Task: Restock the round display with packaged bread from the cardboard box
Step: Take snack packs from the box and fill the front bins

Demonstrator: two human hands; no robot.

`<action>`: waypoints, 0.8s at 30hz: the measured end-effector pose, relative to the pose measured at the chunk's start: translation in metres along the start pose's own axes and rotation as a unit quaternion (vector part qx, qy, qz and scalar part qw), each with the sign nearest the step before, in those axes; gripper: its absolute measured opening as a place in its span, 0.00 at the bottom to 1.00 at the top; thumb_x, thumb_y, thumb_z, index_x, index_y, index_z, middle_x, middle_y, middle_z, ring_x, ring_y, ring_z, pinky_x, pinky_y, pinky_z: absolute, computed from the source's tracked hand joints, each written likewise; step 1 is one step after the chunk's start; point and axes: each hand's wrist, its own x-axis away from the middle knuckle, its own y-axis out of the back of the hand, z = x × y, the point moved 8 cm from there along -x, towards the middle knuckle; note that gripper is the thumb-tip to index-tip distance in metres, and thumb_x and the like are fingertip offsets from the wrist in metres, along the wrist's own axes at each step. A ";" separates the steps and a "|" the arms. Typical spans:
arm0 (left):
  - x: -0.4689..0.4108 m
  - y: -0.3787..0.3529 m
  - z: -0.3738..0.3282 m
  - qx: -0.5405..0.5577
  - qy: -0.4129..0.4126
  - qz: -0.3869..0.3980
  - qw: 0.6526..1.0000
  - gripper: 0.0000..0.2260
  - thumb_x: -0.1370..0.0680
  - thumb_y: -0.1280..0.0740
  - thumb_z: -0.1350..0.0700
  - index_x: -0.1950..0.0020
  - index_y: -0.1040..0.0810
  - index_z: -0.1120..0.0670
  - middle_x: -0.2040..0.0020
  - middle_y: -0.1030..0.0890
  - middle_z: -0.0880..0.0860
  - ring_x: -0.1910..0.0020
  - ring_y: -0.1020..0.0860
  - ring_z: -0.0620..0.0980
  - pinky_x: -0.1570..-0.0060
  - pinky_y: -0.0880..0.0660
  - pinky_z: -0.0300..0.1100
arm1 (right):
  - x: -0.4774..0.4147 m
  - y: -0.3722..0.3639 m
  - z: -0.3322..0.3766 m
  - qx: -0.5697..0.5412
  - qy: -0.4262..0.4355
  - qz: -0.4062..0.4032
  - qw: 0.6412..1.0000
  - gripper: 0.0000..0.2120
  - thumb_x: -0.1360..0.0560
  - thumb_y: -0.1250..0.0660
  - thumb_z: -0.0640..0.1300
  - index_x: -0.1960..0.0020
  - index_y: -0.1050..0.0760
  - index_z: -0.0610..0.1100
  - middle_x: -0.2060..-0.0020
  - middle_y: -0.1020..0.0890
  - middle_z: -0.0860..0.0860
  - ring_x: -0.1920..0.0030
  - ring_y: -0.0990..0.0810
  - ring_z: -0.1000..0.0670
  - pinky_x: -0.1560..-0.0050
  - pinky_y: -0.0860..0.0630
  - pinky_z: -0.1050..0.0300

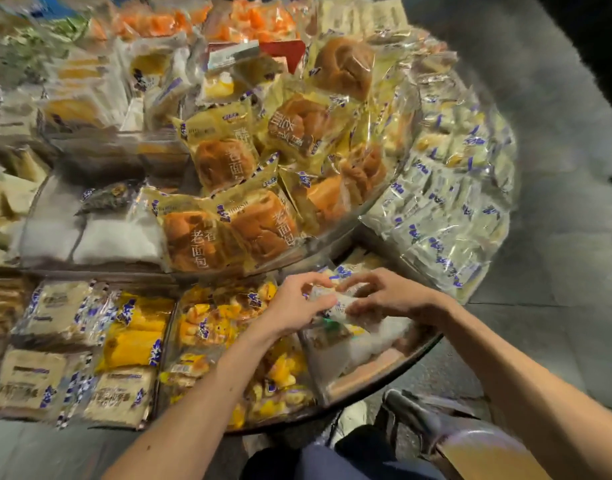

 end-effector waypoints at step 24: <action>-0.109 -0.065 -0.154 -0.100 -0.083 -0.043 0.991 0.15 0.22 0.30 0.48 0.38 0.29 0.46 0.42 0.24 0.53 0.41 0.25 0.52 0.43 0.29 0.47 | 0.018 0.237 0.051 0.023 0.119 -0.378 0.918 0.06 0.29 0.23 0.43 0.58 0.19 0.43 0.61 0.15 0.48 0.61 0.18 0.50 0.60 0.23 0.58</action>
